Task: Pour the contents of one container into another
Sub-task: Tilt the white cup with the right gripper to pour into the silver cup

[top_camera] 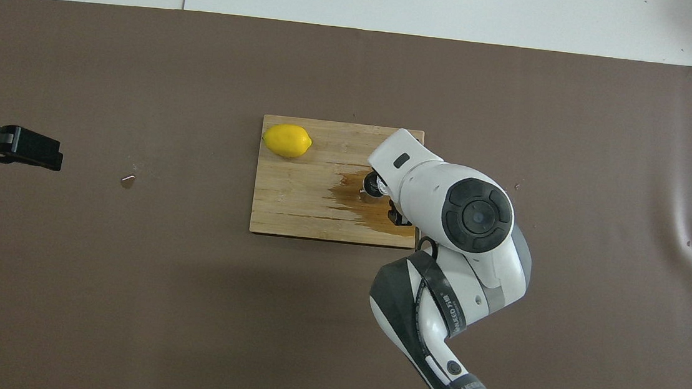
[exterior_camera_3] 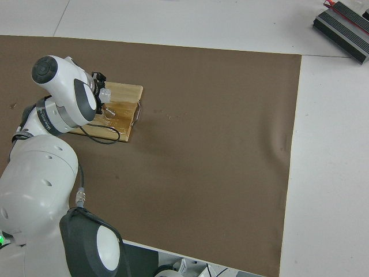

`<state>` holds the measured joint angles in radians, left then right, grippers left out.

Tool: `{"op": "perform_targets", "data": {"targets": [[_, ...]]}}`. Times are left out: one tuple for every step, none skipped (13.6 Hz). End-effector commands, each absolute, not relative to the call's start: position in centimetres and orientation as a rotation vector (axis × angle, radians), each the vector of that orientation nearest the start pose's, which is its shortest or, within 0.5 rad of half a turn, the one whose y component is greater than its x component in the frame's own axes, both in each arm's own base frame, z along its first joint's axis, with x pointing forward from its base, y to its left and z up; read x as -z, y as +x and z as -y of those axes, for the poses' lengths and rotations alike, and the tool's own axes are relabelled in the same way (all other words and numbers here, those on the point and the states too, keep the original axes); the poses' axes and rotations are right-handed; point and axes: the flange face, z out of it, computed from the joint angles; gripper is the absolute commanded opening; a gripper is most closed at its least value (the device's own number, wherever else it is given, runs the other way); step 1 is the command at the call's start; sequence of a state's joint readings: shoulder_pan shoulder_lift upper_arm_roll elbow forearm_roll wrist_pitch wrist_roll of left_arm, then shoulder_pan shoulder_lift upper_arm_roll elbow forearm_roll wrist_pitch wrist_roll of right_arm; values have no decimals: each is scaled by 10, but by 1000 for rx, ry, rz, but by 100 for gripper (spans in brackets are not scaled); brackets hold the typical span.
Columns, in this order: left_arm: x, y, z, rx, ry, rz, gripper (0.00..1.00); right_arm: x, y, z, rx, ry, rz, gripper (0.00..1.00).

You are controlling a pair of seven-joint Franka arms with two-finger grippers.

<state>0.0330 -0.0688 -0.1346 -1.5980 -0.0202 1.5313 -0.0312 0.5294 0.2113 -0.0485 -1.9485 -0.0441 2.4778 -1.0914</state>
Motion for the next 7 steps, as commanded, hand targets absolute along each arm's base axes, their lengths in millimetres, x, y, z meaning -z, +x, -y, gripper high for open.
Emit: {"op": "perform_targets", "data": {"targets": [[-646,518,56,-8,-3140,-113,100,-415,558,-290,-451,2071,-2123,32],[-646,518,56,-8,-3140,-113,100,-422,558,-288,-466,2084,-2109,32],[-646,518,56,-8,-3140,-113,100,-424,557,-285,-472,2152,-2093,32],[-646,518,56,-8,-3140,-113,100,-423,557,-285,-488,2212,-2086,32],[-646,518,56,-8,-3138,-113,100,-424,558,-284,-499,2236,-2078,32],[-646,518,56,-8,-3140,-113,100,-426,558,-283,-516,2261,-2069,32],[-646,518,56,-8,-3138,-113,100,-431,557,-281,-533,2299,-2056,32]]}}
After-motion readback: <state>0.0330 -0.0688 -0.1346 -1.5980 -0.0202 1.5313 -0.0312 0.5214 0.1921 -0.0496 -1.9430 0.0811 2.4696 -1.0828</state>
